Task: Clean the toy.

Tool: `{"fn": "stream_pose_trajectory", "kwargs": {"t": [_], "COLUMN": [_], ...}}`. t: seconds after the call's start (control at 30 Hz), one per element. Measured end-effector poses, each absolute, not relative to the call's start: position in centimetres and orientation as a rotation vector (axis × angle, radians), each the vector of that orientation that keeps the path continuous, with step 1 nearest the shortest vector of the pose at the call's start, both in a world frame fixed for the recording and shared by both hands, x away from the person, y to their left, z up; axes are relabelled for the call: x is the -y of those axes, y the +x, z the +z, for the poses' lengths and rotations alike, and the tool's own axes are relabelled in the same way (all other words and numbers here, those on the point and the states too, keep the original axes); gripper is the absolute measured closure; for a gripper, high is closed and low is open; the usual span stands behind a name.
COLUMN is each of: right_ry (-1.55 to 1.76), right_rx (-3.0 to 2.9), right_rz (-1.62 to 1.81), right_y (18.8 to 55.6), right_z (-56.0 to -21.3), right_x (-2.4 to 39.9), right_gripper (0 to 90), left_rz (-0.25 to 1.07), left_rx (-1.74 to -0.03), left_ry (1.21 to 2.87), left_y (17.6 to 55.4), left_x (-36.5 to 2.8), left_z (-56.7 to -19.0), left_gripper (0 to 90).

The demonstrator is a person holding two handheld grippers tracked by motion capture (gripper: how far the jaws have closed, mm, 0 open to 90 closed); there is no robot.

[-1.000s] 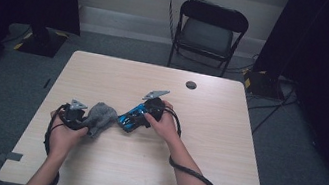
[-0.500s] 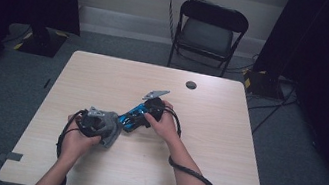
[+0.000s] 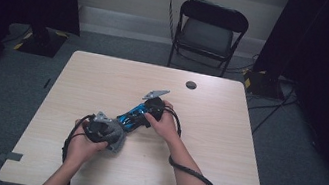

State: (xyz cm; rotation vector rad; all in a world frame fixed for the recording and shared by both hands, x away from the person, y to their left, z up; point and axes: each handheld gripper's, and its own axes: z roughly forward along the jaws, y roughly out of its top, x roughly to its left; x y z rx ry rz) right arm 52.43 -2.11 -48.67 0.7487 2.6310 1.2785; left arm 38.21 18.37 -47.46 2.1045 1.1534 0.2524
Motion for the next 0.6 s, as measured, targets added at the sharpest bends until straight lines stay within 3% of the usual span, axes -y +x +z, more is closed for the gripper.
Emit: {"fn": "stream_pose_trajectory", "kwargs": {"t": [0.6], "right_ry": [0.753], "right_rx": [-2.623], "right_rz": [1.287], "right_y": [52.4], "right_z": [-48.7], "right_x": [2.2], "right_gripper": [7.9], "left_rz": [0.181], "left_rx": [-1.031], "left_ry": [2.142], "left_y": [36.9], "left_x": [-15.0], "left_z": [-47.3], "left_gripper": [74.6]}}
